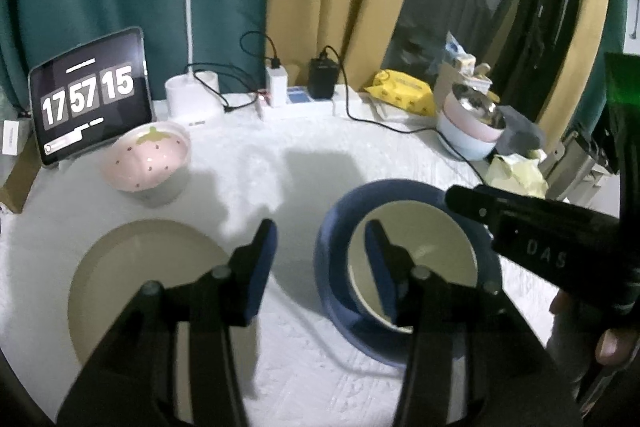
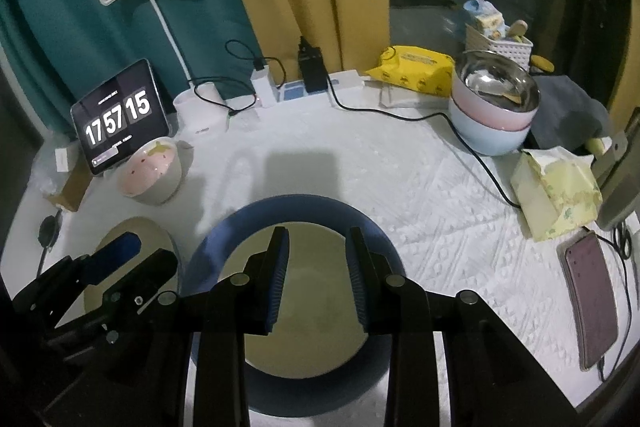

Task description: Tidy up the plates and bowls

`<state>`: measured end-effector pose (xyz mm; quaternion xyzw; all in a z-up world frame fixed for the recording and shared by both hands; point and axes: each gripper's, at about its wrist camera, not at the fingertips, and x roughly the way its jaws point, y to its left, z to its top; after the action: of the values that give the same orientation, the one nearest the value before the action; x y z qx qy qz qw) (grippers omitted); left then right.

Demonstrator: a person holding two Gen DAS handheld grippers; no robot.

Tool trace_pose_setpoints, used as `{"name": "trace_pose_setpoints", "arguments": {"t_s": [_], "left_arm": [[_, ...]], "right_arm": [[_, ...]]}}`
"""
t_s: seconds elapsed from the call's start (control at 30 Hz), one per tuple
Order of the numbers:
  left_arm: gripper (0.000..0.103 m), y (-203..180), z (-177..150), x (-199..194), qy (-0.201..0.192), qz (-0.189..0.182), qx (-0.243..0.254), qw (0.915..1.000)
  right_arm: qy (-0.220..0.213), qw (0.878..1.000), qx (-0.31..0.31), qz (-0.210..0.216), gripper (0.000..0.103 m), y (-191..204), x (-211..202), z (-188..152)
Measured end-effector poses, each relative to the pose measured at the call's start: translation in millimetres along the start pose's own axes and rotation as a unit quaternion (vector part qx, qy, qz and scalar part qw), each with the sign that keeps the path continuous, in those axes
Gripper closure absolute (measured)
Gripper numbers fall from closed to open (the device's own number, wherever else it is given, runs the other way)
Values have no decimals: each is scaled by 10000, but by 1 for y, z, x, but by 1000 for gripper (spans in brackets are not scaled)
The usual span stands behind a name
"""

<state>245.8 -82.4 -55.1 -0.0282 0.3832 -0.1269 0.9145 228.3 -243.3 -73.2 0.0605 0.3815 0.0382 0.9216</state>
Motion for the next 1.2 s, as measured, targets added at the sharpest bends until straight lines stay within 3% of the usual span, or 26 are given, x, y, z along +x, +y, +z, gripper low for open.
{"name": "trace_pose_setpoints", "arguments": {"t_s": [1.2], "left_arm": [[56,99,26,14,-89,261,-518,9983]], "right_arm": [[320,9978,-582,58,72,83,57,33]]}}
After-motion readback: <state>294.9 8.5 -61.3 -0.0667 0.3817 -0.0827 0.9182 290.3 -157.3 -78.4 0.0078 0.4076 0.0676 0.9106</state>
